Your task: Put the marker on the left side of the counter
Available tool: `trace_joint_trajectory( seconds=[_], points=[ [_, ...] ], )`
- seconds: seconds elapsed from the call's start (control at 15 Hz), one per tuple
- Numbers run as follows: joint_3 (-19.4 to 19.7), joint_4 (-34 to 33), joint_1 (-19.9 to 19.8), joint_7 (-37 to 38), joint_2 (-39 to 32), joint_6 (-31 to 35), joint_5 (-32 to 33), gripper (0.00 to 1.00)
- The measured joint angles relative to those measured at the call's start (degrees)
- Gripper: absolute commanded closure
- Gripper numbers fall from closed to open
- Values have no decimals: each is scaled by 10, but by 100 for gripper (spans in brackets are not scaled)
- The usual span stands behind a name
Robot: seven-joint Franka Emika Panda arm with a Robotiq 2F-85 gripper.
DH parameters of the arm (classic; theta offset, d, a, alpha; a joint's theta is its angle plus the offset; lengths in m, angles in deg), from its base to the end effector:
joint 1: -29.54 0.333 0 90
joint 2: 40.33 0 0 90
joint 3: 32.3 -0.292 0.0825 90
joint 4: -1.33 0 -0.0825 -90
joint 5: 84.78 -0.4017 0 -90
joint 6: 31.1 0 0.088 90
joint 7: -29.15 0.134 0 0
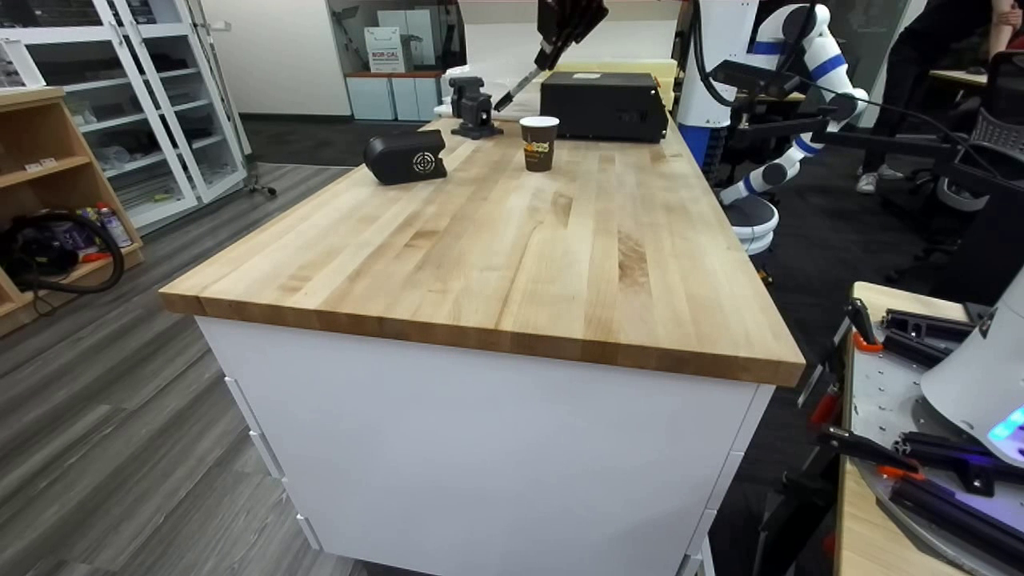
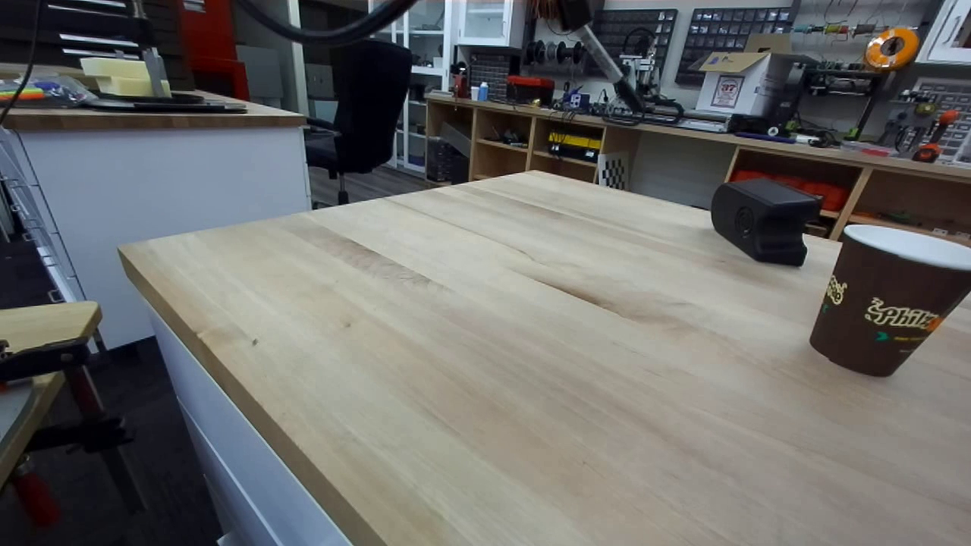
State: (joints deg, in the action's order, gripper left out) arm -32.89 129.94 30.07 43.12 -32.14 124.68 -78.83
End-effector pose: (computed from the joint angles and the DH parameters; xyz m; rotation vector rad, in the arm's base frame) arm 0.5773 0.0140 0.4430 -2.9750 0.2127 -0.9562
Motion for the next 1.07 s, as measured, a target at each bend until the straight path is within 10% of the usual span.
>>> trace_joint_trajectory(
  seconds=[0.6,1.07],
  points=[
    [-63,280,53,-28,219,20,-36,97],
    [-71,304,48,-17,321,-148,-71,97]
  ],
)
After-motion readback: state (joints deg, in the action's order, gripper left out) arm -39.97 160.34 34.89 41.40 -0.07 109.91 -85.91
